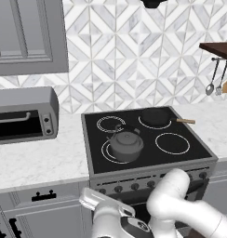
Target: Pick the kettle from the counter and place it on a stove burner. Then turn the burner on.
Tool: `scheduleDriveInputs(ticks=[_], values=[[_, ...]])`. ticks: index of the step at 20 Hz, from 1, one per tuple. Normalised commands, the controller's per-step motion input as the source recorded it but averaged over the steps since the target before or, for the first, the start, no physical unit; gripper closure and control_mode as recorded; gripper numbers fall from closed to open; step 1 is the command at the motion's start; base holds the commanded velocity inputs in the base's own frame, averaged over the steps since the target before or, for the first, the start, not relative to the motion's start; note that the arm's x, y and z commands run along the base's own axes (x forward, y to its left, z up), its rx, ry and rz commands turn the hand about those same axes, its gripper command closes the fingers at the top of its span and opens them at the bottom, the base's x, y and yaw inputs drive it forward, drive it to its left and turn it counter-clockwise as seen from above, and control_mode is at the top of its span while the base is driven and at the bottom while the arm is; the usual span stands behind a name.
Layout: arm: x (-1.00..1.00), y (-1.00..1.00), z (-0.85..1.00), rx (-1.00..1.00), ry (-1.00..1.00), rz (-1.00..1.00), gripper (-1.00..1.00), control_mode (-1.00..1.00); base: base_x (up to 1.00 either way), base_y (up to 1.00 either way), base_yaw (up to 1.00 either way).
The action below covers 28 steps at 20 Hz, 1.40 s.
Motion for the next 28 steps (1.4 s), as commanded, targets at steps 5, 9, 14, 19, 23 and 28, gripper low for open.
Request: scheduleDriveInputs(ticks=[5,9,14,19,23,28], values=[[-0.07,-0.33,-0.11,0.00,-0.04,0.05,-1.00,-1.00,0.00,0.00,0.00],[0.00,-0.15,-0.26,0.00,-0.15,0.12,-1.00,-1.00,0.00,0.00,0.00],[0.00,0.00,-0.27,-0.01,-0.17,0.13,-1.00,-1.00,0.00,0.00,0.00],[0.11,0.00,-0.17,0.00,-0.20,0.13,-1.00,-1.00,0.00,0.00,0.00],[0.27,0.00,-0.07,0.00,-0.17,0.08,-1.00,-1.00,0.00,0.00,0.00],[0.28,0.00,-0.09,0.00,-0.08,0.03,-1.00,-1.00,0.00,0.00,0.00]])
